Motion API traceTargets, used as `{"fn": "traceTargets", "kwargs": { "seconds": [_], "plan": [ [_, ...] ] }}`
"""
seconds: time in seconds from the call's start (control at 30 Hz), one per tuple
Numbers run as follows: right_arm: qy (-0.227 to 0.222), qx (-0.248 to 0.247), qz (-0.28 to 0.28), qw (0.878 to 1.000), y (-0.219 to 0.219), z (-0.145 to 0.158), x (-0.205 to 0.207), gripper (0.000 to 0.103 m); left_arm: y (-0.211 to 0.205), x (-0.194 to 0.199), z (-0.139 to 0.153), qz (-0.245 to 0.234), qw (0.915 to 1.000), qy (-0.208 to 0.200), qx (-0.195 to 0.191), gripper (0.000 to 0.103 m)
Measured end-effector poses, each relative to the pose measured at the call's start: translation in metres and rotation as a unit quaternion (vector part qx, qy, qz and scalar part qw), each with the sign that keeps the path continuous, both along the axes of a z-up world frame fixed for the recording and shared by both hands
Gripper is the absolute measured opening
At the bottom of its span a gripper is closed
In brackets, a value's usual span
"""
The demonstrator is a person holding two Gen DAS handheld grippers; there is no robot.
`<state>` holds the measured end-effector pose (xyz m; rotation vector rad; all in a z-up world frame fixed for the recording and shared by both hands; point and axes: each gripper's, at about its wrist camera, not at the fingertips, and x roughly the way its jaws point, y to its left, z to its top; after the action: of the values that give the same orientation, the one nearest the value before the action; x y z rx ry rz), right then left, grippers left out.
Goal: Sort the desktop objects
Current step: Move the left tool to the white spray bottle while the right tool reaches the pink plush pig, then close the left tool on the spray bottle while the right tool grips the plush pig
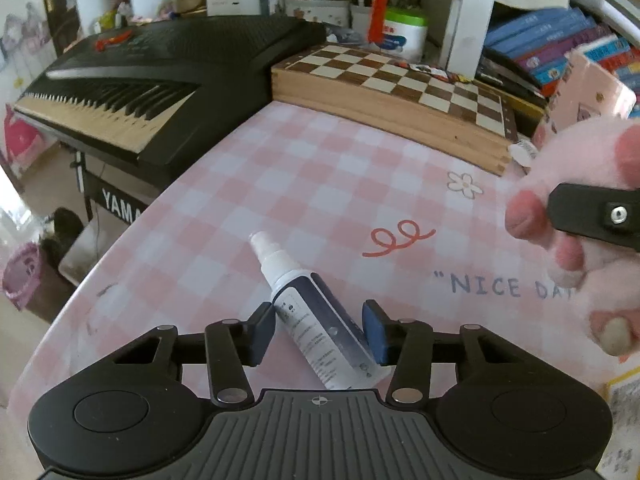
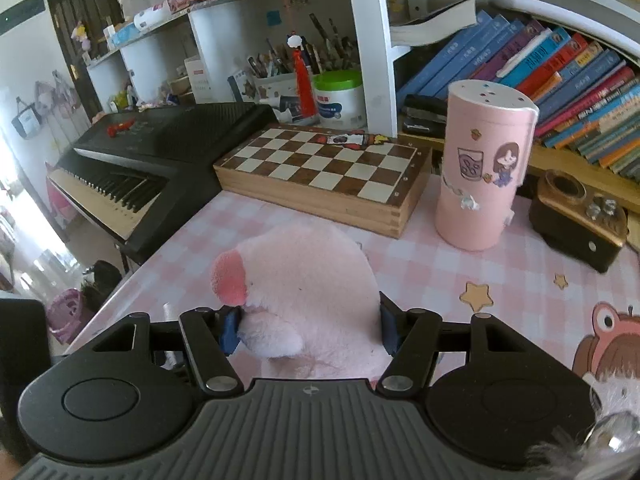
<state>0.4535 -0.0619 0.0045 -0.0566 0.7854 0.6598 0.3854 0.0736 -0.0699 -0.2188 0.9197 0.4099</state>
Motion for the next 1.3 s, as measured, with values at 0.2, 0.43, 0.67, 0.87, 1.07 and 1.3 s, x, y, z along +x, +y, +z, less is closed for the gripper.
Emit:
{"fn": "traceTargets", "kwargs": {
  "seconds": [0.2, 0.43, 0.67, 0.87, 1.07, 1.3],
  "plan": [
    [0.010, -0.005, 0.014, 1.000, 0.003, -0.004, -0.010, 0.061, 0.004, -0.002, -0.010, -0.030, 0.9994, 0.015, 0.013, 0.035],
    [0.003, -0.015, 0.002, 1.000, 0.000, -0.003, -0.026, 0.061, 0.013, -0.020, 0.001, -0.064, 0.9978, -0.003, -0.017, 0.030],
    [-0.014, -0.018, -0.011, 1.000, -0.008, 0.009, -0.051, 0.061, 0.012, -0.064, 0.044, -0.101, 0.9930, -0.061, -0.007, 0.030],
    [-0.022, -0.011, -0.027, 0.999, -0.012, 0.023, -0.088, 0.061, 0.016, -0.106, 0.078, -0.116, 0.9864, -0.109, -0.042, 0.030],
    [-0.030, -0.007, -0.046, 0.998, -0.019, 0.036, -0.133, 0.061, 0.022, -0.147, 0.096, -0.141, 0.9788, -0.135, -0.061, 0.031],
    [-0.032, -0.007, -0.071, 0.997, -0.022, 0.040, -0.185, 0.061, 0.031, -0.195, 0.103, -0.167, 0.9707, -0.155, -0.077, 0.030]
  ]
}}
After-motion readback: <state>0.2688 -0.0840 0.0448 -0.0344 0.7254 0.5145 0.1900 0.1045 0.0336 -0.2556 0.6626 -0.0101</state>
